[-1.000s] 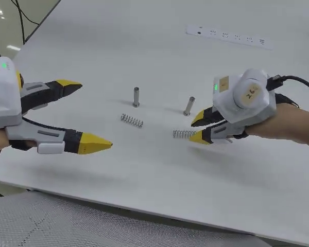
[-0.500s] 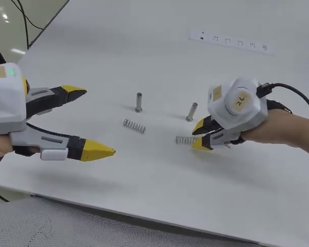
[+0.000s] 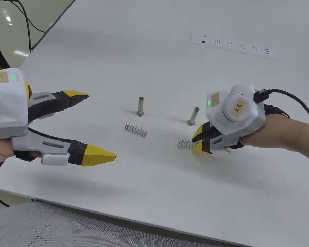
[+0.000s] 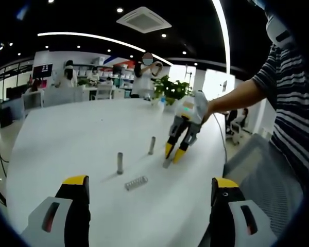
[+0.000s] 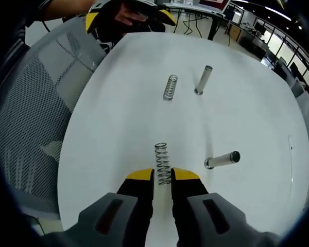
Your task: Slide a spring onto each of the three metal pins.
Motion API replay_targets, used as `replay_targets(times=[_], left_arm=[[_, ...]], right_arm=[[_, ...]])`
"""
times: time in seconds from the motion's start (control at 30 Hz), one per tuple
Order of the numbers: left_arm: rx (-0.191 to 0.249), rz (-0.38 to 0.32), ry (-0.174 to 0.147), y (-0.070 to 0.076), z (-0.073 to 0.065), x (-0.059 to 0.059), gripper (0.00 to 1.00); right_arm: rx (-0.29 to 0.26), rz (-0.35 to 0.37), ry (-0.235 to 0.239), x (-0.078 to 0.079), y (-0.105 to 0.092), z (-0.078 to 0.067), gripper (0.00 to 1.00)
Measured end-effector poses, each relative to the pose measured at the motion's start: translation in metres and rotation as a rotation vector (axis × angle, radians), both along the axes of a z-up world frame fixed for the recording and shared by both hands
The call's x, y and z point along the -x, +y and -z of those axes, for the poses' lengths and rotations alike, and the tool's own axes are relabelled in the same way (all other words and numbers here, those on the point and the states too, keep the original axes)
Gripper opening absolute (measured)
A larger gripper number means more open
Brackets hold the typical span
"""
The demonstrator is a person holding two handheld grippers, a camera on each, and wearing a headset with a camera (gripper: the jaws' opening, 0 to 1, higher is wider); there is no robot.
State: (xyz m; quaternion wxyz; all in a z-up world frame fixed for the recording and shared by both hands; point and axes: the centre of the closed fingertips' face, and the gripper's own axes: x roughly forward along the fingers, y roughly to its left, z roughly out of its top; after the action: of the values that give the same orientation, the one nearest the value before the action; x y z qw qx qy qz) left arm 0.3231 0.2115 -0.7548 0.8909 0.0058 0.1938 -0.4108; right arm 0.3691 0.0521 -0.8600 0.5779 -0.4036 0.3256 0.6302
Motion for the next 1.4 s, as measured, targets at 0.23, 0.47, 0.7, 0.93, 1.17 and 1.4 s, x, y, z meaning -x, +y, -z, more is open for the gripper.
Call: replay_targets(times=[0.23, 0.47, 0.7, 0.93, 1.17, 1.4], left_arm=[[-0.005, 0.026, 0.004, -0.008, 0.0, 0.002, 0.95], [-0.009, 0.066, 0.006, -0.02, -0.002, 0.001, 0.93], [0.006, 0.115, 0.02, -0.037, -0.001, 0.0, 0.86], [0.016, 0.152, 0.011, -0.057, 0.0, -0.007, 0.82], [-0.006, 0.229, 0.027, -0.079, 0.013, -0.007, 0.8], [0.024, 0.259, 0.021, -0.1, 0.013, -0.014, 0.75]], right_arm=[[0.007, -0.001, 0.005, 0.002, -0.002, 0.003, 0.08], [-0.012, 0.01, 0.004, 0.004, -0.005, -0.004, 0.08], [-0.04, 0.025, -0.008, 0.005, -0.008, -0.022, 0.08], [-0.066, 0.037, -0.02, 0.01, -0.011, -0.04, 0.08], [-0.067, 0.025, -0.035, 0.018, -0.013, -0.046, 0.08], [-0.064, 0.031, -0.044, 0.018, -0.015, -0.053, 0.08]])
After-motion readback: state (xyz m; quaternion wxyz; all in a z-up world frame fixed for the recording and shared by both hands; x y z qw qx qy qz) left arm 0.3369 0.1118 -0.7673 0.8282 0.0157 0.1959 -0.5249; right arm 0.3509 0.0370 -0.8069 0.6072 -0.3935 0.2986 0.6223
